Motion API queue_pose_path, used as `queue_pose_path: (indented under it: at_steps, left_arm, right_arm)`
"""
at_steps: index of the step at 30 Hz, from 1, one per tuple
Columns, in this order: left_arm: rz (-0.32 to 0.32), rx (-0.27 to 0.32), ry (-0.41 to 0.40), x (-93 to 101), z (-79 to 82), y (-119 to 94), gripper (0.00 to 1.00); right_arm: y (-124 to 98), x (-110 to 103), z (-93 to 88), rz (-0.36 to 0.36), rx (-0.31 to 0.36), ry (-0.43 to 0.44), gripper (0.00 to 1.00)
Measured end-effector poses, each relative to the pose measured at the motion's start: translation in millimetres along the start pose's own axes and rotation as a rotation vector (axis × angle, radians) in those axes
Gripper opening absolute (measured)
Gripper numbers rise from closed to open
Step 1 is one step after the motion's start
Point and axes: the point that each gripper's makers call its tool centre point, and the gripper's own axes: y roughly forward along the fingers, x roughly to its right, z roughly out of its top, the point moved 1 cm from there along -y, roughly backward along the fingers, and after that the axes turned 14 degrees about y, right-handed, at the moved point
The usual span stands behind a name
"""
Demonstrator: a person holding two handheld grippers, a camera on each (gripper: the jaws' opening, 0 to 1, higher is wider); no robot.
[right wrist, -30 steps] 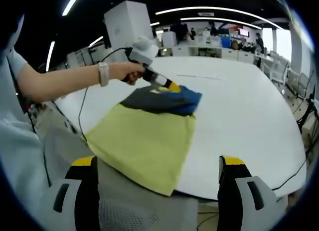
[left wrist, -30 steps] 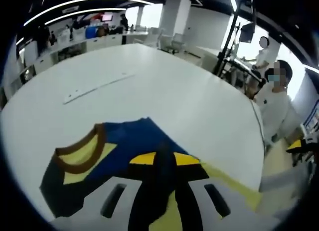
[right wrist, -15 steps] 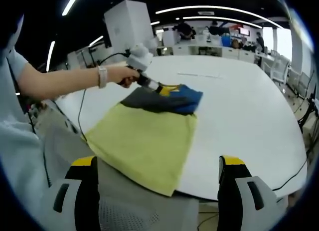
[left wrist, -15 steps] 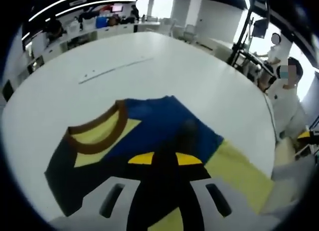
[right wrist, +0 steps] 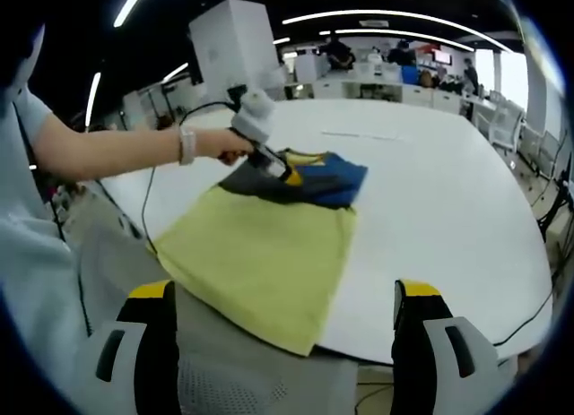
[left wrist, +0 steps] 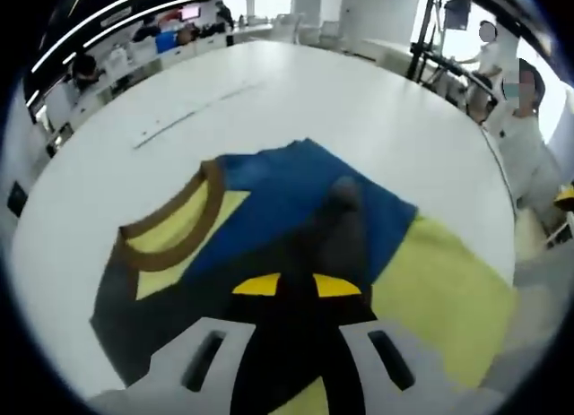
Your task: Fold the garment on the visible template until the final outline fits inside the template.
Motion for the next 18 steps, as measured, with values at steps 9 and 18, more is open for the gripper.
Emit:
queue_pose_path:
  at_steps: [9, 18]
  left_arm:
    - [-0.037, 0.031, -0.049, 11.5, 1.0, 4.4, 0.08]
    - [-0.066, 0.059, -0.056, 19.3, 7.2, 3.2, 0.06]
  right_arm:
    - [0.3, -0.3, 0.3, 0.0, 0.001, -0.002, 1.0]
    - [-0.2, 0.2, -2.0, -0.002, -0.001, 0.0, 1.0]
